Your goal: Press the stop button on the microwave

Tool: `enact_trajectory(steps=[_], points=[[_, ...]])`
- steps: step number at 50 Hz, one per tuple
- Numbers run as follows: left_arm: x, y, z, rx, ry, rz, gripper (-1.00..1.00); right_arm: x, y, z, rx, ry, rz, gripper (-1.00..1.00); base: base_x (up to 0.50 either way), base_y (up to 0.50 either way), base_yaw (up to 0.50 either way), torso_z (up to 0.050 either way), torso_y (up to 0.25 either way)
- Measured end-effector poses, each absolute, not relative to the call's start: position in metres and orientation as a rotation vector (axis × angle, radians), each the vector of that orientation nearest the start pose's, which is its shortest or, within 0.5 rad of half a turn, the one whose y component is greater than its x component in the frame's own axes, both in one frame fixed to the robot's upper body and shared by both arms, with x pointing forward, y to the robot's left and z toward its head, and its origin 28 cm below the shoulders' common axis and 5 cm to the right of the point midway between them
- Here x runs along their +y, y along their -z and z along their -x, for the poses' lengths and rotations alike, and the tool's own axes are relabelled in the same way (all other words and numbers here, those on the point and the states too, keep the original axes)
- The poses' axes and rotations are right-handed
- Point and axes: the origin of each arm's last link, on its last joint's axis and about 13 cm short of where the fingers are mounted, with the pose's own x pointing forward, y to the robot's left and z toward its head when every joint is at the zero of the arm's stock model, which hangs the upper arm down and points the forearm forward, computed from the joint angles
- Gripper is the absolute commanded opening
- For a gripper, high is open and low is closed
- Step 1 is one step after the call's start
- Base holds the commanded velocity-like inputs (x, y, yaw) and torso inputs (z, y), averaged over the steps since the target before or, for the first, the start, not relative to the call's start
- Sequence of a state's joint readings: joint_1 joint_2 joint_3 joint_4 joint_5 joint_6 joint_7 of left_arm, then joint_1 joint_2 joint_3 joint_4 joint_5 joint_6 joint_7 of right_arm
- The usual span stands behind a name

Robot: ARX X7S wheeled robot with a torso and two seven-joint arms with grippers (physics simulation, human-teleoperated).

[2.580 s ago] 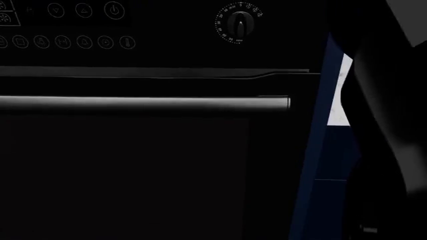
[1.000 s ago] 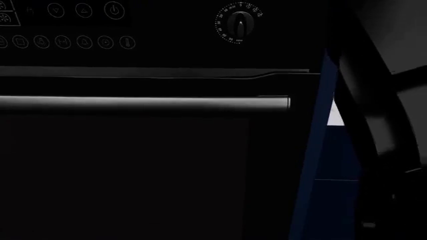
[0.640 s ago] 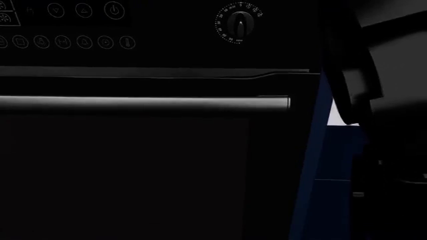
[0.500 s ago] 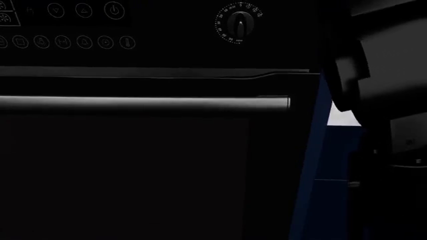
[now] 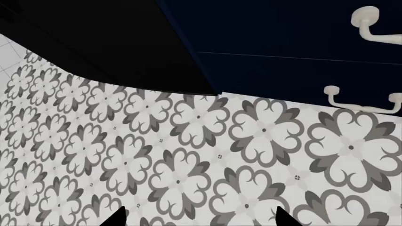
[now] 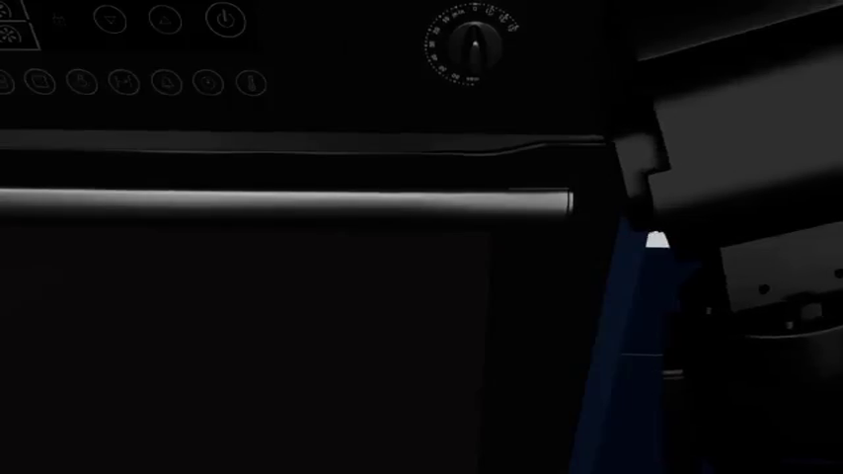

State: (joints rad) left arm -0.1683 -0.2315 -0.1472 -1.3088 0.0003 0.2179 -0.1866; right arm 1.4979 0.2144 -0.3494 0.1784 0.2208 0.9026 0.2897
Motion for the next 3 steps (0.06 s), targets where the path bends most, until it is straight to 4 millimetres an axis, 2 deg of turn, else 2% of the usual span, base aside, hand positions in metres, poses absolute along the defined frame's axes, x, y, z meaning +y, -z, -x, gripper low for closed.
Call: enact_trajectory(steps=[3], points=[[0.3117,0.1376,-0.1049,0.891,-0.437,-0.189,1.0,-0.1068,-0.3917,-0.3511,-0.374,0.181,0.225,-1.0,0.0,0.0,0.0,0.0,0.0]])
